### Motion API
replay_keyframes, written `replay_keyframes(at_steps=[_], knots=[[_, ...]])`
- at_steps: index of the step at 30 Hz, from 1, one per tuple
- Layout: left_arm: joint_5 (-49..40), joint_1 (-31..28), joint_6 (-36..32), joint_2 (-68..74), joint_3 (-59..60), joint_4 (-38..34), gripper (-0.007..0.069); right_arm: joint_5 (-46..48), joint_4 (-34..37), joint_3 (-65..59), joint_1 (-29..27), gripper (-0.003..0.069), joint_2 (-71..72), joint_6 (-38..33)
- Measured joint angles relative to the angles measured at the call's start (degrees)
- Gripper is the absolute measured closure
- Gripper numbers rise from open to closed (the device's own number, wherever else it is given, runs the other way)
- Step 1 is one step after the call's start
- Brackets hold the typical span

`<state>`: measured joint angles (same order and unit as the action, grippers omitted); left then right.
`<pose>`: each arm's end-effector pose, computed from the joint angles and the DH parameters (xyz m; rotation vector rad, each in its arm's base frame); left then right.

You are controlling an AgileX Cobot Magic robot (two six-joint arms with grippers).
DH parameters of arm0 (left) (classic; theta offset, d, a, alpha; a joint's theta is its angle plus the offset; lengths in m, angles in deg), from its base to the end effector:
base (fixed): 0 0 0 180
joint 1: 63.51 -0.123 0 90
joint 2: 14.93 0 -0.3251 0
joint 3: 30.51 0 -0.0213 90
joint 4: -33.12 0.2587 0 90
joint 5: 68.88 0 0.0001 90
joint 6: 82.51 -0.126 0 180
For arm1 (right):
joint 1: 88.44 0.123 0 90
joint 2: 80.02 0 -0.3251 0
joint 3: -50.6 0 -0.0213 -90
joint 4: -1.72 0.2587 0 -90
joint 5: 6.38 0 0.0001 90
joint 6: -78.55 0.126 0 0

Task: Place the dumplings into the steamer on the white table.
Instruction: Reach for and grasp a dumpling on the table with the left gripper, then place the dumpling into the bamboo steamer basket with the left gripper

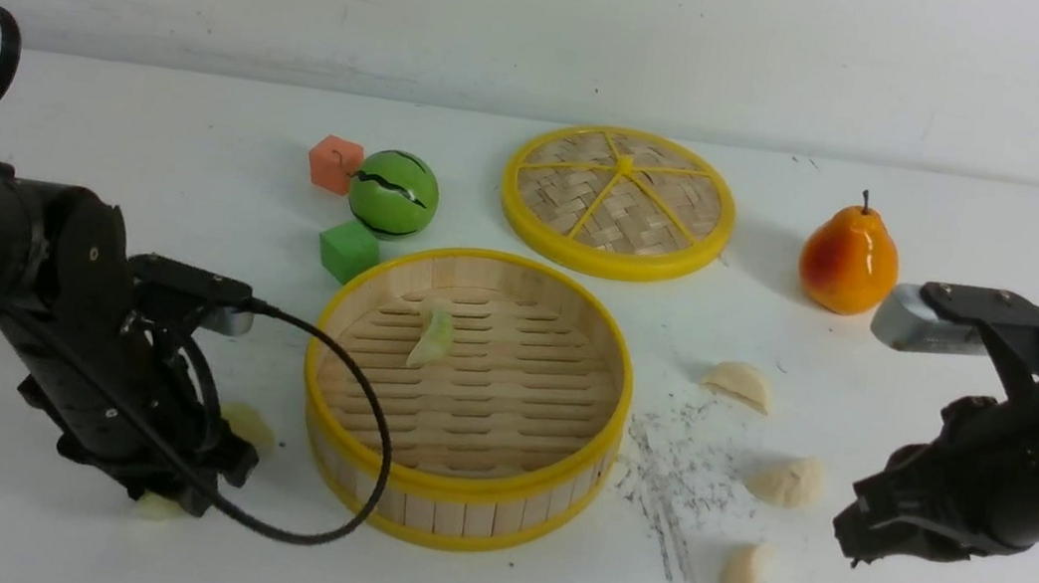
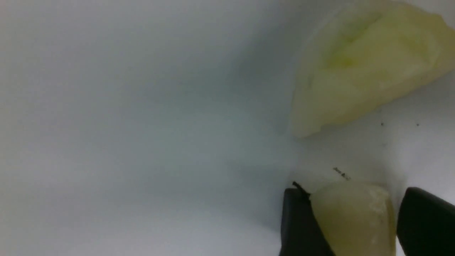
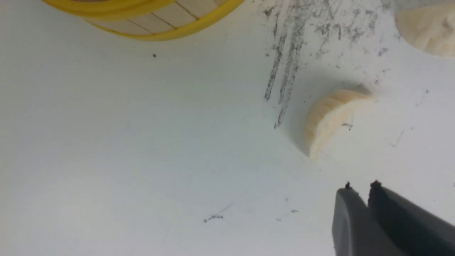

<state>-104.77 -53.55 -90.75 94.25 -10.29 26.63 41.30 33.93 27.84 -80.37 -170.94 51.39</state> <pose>0.3457 -0.0692 0.1608 0.3373 2.8643 -0.1184 0.2867 0.0908 0.2574 -0.4012 2.6652 0.5717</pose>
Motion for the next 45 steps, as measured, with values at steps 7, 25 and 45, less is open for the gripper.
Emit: replay_keyframes(at_steps=[7,25,45], knots=[[-6.0,0.0,7.6,0.6,-2.6,-0.8,0.0349,-0.2,0.0,0.0,0.0,0.0573,0.0,0.0],[-12.5,5.2,2.0,-3.2,-26.1,-27.7,0.0367,-1.2,1.0,0.0,0.0,0.0564,0.0,-0.2],[1.5,14.4,1.9,21.5,-38.6,-25.9,0.0367,-0.7,1.7,0.1,0.0,0.0563,0.0,-0.5]])
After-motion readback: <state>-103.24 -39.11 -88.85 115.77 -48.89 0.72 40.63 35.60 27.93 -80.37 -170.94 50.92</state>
